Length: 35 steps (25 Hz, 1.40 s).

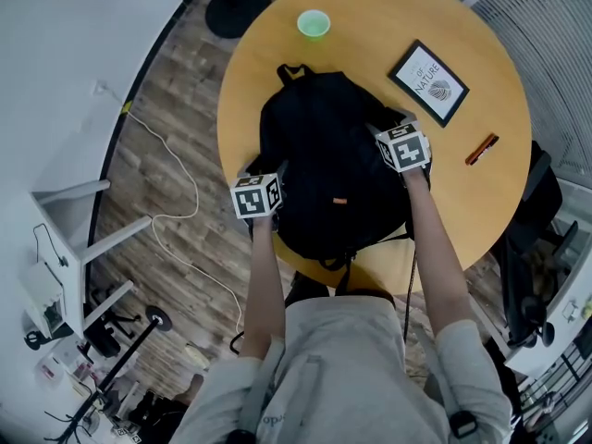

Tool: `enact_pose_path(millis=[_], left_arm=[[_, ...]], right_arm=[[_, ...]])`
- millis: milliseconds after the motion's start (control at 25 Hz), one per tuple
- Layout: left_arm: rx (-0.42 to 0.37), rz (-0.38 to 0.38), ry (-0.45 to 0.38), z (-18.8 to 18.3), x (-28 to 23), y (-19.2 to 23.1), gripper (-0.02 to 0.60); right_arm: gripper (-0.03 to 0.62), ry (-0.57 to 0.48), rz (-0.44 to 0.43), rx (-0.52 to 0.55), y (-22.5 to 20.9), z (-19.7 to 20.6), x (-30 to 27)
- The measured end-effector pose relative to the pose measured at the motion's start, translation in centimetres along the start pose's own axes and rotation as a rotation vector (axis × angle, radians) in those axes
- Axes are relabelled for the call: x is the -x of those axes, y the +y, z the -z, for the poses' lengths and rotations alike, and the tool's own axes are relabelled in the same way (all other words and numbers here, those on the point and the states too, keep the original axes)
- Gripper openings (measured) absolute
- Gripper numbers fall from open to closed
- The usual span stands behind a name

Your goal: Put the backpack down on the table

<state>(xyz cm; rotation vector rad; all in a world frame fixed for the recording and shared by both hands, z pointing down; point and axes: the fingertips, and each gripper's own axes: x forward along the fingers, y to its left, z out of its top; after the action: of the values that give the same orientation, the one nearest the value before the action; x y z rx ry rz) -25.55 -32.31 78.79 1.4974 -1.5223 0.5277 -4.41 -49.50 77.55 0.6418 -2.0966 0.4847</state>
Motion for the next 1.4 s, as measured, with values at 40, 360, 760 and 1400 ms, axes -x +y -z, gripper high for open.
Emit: enact_pose_path(millis=[40, 360, 760, 1400], left_arm=[[-0.004, -0.011, -0.001, 0.0, 0.0, 0.0, 0.31], [-0.049, 0.003, -0.003, -0.4, 0.8, -0.4, 0.308], [-0.122, -0.005, -0.038, 0.2, 5.7, 0.6, 0.292], [-0.246, 0.123, -0.138, 1.1, 12.8, -5.1, 0.279]], right_arm=[[0.249, 0.001, 0.009, 0.003, 0.0, 0.0, 0.0], [0.247, -0.003, 0.068, 0.052, 0.7, -0.3, 1.9], [0.227, -0.067, 0.156, 0.053, 1.5, -0.3, 8.0], [0.235, -0.207, 0.161, -0.028, 10.7, 2.7, 15.3]])
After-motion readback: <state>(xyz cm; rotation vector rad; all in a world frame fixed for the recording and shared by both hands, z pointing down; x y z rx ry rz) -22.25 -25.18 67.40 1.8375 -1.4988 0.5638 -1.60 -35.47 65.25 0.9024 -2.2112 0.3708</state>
